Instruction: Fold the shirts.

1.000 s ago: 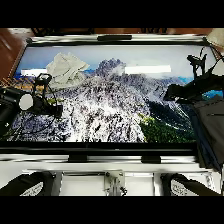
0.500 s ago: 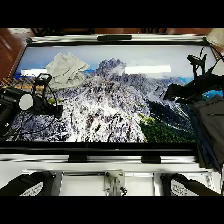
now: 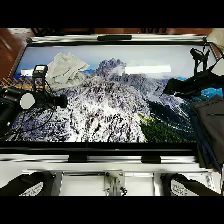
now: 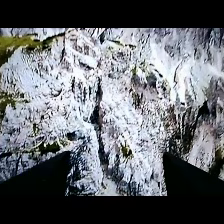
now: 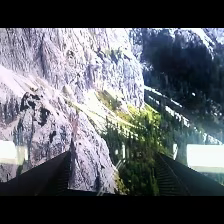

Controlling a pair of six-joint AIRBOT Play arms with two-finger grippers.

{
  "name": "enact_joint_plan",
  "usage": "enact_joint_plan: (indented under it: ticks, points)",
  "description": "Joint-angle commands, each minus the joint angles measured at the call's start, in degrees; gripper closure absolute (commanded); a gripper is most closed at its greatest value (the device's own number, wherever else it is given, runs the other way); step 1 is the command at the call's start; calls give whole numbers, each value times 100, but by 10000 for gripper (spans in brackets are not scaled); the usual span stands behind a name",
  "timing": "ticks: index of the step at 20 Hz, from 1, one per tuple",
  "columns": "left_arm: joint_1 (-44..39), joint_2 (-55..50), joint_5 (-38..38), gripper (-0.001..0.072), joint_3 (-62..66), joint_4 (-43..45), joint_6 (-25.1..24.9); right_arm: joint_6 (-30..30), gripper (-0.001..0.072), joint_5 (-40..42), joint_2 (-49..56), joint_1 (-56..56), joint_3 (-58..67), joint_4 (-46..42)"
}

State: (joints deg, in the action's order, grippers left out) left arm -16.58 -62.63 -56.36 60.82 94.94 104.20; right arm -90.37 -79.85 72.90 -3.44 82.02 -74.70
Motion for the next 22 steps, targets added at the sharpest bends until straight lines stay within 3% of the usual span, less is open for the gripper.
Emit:
enact_joint_plan:
  ticks: [1,2,4,8,12,15,22]
  points:
    - [0,-22,1023,-13,24,-138,44,2,77,295,2,7,0,72]
    - [2,-22,1095,-13,44,-138,-7,2,77,295,2,7,2,79]
    - [48,-186,1388,77,170,-24,-103,-7,77,273,2,7,0,125]
    - [680,-1893,1233,76,1961,61,-380,-9,77,275,2,7,0,588]
    - [1241,-4092,22,75,4612,42,-555,-9,77,201,2,7,0,1062]
    - [1449,-5200,-769,104,5801,68,-555,-11,77,13,2,9,0,1270]
    - [1547,-5786,-490,102,5755,79,-920,195,77,-177,2,9,0,1401]
